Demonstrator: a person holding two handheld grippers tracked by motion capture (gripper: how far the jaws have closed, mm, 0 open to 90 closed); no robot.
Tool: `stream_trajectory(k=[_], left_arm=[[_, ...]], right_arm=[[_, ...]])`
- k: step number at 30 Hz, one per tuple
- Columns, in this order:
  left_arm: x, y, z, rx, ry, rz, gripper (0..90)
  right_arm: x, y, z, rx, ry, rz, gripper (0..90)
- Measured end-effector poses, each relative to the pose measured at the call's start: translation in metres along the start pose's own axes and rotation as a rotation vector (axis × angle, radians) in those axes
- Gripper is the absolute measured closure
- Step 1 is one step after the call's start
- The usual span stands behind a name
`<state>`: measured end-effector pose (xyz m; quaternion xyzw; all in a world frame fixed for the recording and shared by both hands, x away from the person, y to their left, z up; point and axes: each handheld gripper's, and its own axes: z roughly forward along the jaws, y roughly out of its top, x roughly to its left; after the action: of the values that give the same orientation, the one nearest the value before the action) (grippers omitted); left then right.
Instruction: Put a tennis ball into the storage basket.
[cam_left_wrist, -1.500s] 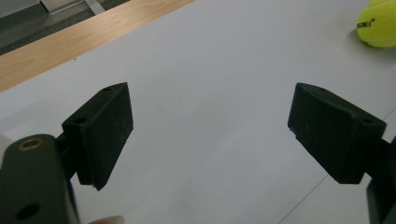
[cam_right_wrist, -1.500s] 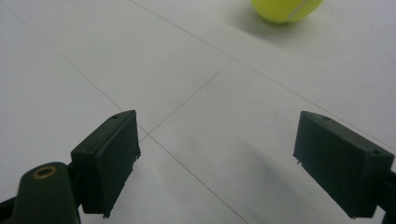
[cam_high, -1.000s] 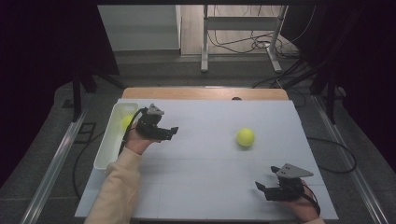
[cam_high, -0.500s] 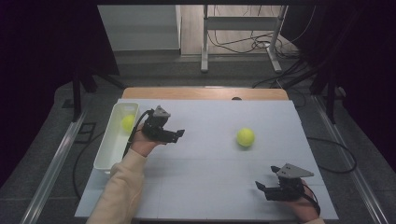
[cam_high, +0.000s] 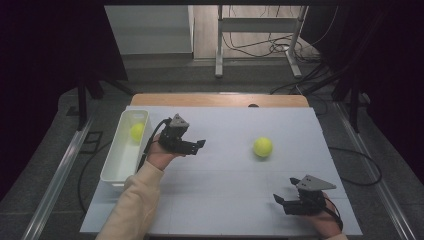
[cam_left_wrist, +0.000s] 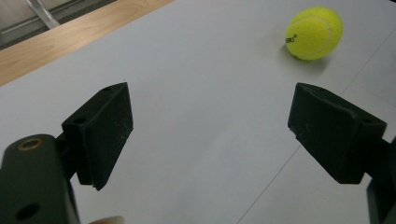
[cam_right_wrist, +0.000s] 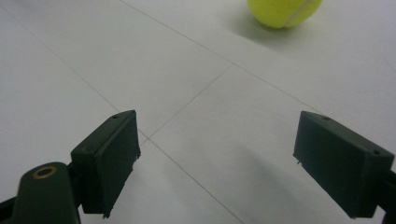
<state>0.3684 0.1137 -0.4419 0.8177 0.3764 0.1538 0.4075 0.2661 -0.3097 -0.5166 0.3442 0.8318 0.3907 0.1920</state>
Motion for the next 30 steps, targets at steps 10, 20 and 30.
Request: stream_trajectory(k=[10,20,30], left_arm=[[-0.012,0.003,0.012,0.003,-0.029,0.012,15.0],[-0.022,0.009,0.021,-0.008,-0.052,0.019,15.1],[-0.032,0.014,0.03,-0.021,-0.074,0.027,15.5]], right_arm=[[0.0,0.001,0.0,-0.005,-0.002,0.002,14.7],[0.0,0.001,0.0,-0.007,-0.004,0.003,14.7],[0.0,0.0,0.0,-0.007,-0.002,0.002,14.7]])
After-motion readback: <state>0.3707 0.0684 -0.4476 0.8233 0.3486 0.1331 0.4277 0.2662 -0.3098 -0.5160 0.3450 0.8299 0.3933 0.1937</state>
